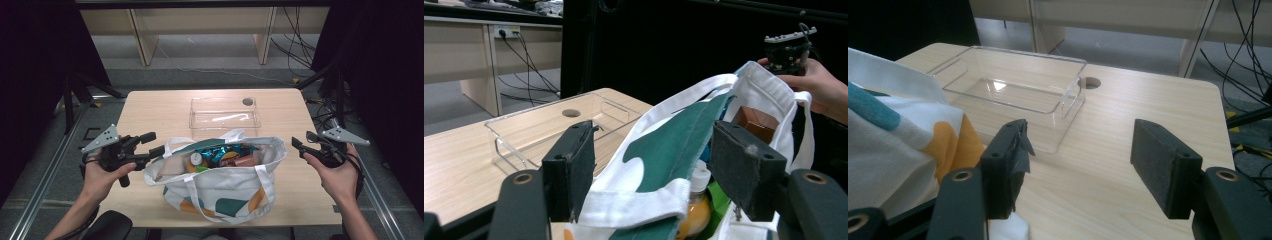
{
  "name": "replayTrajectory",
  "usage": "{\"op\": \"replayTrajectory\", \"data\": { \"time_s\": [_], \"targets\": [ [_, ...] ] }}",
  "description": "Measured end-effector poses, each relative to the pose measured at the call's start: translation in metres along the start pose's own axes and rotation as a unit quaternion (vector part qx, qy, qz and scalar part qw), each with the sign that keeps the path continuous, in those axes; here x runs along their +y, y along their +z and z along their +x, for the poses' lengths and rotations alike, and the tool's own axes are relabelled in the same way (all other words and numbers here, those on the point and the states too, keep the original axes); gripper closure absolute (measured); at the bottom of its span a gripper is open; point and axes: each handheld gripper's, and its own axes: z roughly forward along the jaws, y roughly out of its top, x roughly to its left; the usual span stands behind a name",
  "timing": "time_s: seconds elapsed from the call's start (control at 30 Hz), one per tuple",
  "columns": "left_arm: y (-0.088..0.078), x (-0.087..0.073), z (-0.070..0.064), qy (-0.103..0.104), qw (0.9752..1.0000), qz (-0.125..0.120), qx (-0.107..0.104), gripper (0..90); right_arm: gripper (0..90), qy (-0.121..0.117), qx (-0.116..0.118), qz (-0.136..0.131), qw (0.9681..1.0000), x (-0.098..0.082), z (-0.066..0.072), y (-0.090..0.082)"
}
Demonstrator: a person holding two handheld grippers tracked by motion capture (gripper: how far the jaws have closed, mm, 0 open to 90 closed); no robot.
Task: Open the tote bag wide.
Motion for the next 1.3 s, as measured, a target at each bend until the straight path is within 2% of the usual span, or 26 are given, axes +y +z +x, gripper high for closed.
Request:
{"op": "replayTrajectory", "data": {
  "time_s": [0.03, 0.07, 0.17, 0.2, 0.37, 0.4, 0.43, 0.47, 0.5, 0.53, 0.57, 0.6, 0.63, 0.67, 0.7, 0.73, 0.77, 0.9, 0.93, 0.97, 1.03, 1.07, 1.13, 1.17, 1.2, 1.3],
  "targets": [
    [0.000, 0.001, -0.003, 0.003, 1.0000, 0.004, 0.000, 34.9, 40.4, 0.009, 0.001, 0.006, 0.9999, 0.000, 0.002, -0.001],
    [0.001, 0.002, -0.005, 0.008, 0.9999, 0.005, -0.004, 35.4, 40.4, 0.007, 0.010, 0.013, 0.9998, 0.001, 0.002, -0.002],
    [0.004, 0.004, -0.011, 0.015, 0.9998, 0.009, -0.011, 36.2, 40.3, 0.003, 0.004, 0.014, 0.9999, 0.002, 0.003, -0.002],
    [0.008, 0.005, -0.016, 0.019, 0.9995, 0.013, -0.023, 36.5, 40.3, 0.003, 0.005, 0.013, 0.9999, 0.001, 0.003, -0.001],
    [0.020, 0.007, -0.031, 0.037, 0.9971, 0.045, -0.049, 40.7, 40.6, -0.002, 0.006, 0.013, 0.9999, 0.000, 0.002, -0.001],
    [0.028, 0.008, -0.041, 0.060, 0.9940, 0.069, -0.060, 44.9, 40.7, 0.005, 0.006, 0.012, 0.9999, -0.001, 0.003, -0.002],
    [0.028, 0.008, -0.041, 0.060, 0.9940, 0.069, -0.060, 46.6, 40.7, -0.003, 0.012, 0.010, 0.9999, 0.000, 0.001, -0.001],
    [0.033, 0.008, -0.046, 0.072, 0.9921, 0.077, -0.068, 46.6, 40.7, -0.003, 0.012, 0.010, 0.9999, 0.000, 0.001, -0.001],
    [0.038, 0.008, -0.051, 0.082, 0.9897, 0.089, -0.076, 48.0, 40.7, 0.010, 0.004, 0.018, 0.9998, 0.001, 0.004, -0.003],
    [0.043, 0.009, -0.056, 0.087, 0.9875, 0.098, -0.087, 49.1, 40.7, 0.013, 0.000, 0.006, 0.9999, 0.000, 0.005, -0.003],
    [0.049, 0.009, -0.061, 0.091, 0.9864, 0.102, -0.092, 49.7, 40.7, 0.010, 0.003, 0.010, 0.9999, 0.001, 0.005, -0.003],
    [0.059, 0.008, -0.068, 0.101, 0.9832, 0.112, -0.103, 51.6, 40.6, 0.016, 0.010, 0.023, 0.9996, 0.002, 0.006, -0.005],
    [0.059, 0.008, -0.068, 0.101, 0.9832, 0.112, -0.103, 51.6, 40.6, 0.016, 0.010, 0.023, 0.9996, 0.002, 0.006, -0.005],
    [0.068, 0.008, -0.075, 0.118, 0.9795, 0.124, -0.106, 52.4, 40.5, 0.013, 0.014, 0.017, 0.9997, 0.001, 0.007, -0.004],
    [0.068, 0.008, -0.075, 0.118, 0.9795, 0.124, -0.106, 53.6, 40.5, 0.008, 0.012, 0.015, 0.9998, 0.001, 0.007, -0.004],
    [0.072, 0.008, -0.077, 0.126, 0.9777, 0.129, -0.107, 53.6, 40.5, 0.008, 0.012, 0.015, 0.9998, 0.001, 0.007, -0.004],
    [0.080, 0.007, -0.081, 0.136, 0.9744, 0.139, -0.113, 56.1, 40.4, 0.011, 0.013, 0.019, 0.9997, 0.002, 0.008, -0.005],
    [0.092, 0.005, -0.087, 0.166, 0.9655, 0.157, -0.125, 62.1, 40.2, 0.018, 0.016, 0.020, 0.9995, 0.001, 0.009, -0.004],
    [0.092, 0.005, -0.087, 0.166, 0.9655, 0.157, -0.125, 64.7, 40.1, 0.021, 0.016, 0.021, 0.9994, 0.001, 0.009, -0.004],
    [0.097, 0.004, -0.090, 0.190, 0.9579, 0.168, -0.134, 67.8, 40.0, 0.019, 0.017, 0.019, 0.9995, 0.001, 0.008, -0.004],
    [0.101, 0.004, -0.093, 0.212, 0.9511, 0.179, -0.136, 75.3, 40.0, 0.006, 0.017, 0.014, 0.9997, 0.001, 0.005, -0.004],
    [0.102, 0.004, -0.094, 0.219, 0.9487, 0.184, -0.135, 80.1, 39.9, 0.012, 0.015, 0.015, 0.9997, 0.001, 0.006, -0.004],
    [0.104, 0.004, -0.095, 0.220, 0.9482, 0.183, -0.138, 87.4, 39.9, 0.013, 0.015, 0.016, 0.9997, 0.001, 0.006, -0.004],
    [0.106, 0.006, -0.098, 0.212, 0.9504, 0.179, -0.140, 88.1, 39.8, 0.012, 0.015, 0.016, 0.9997, 0.001, 0.006, -0.004],
    [0.106, 0.006, -0.098, 0.212, 0.9504, 0.179, -0.140, 88.3, 39.8, 0.012, 0.015, 0.016, 0.9997, 0.001, 0.006, -0.004],
    [0.108, 0.013, -0.107, 0.231, 0.9458, 0.169, -0.153, 88.5, 39.7, 0.014, 0.015, 0.015, 0.9997, 0.001, 0.006, -0.005]
  ]
}}
